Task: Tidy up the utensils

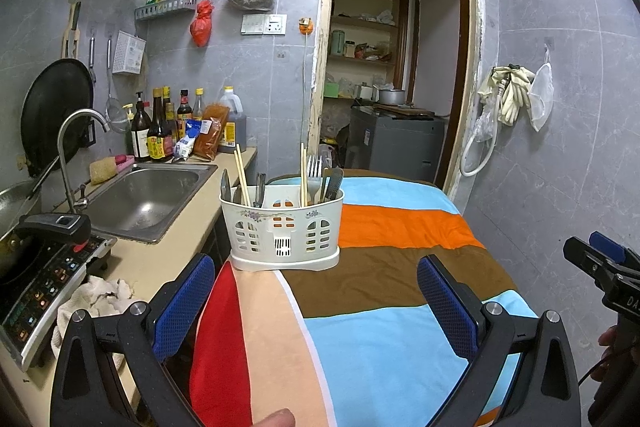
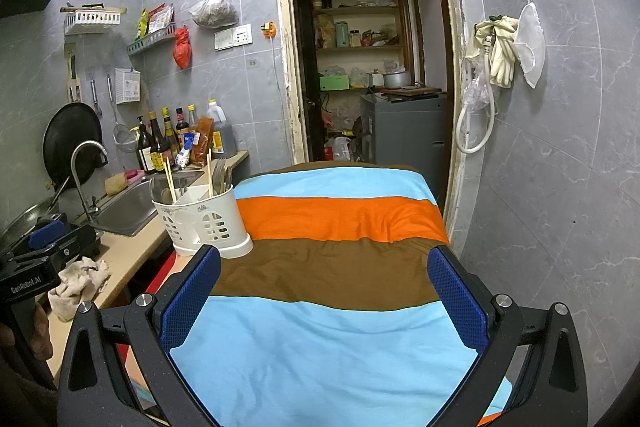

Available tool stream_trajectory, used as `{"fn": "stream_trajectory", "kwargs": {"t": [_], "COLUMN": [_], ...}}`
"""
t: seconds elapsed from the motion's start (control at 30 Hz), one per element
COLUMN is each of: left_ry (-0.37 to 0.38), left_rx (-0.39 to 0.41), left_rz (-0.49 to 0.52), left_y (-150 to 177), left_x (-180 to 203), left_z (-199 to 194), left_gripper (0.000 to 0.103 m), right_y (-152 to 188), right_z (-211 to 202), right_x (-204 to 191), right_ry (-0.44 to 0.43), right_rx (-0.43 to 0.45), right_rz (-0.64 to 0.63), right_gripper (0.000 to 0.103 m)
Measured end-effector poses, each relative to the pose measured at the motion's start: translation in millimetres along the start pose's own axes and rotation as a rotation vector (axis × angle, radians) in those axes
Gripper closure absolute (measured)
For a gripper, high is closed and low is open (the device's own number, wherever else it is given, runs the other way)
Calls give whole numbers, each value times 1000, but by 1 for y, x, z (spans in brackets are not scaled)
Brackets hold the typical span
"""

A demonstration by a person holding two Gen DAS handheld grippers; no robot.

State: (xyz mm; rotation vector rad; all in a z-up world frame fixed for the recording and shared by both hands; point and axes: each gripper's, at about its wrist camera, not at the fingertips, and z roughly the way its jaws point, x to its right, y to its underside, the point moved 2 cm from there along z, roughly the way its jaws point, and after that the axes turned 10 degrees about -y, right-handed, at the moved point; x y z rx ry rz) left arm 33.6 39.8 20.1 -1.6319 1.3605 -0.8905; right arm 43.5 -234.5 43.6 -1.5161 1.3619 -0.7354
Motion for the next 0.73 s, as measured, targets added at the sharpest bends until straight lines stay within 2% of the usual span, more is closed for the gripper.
{"fn": "stream_trajectory", "kwargs": {"t": [0.73], "left_ry": [-4], "left_rx": [-1], "left_rz": [2], "left_y": [-1], "left_x": [-8], "left_z": [3], "left_gripper": [1], "right_y": [0], "right_z": [3], "right_x": [-6], "right_ry": [-3], "right_rx": [-6], "right_rz": [-2], "right_gripper": [2]}}
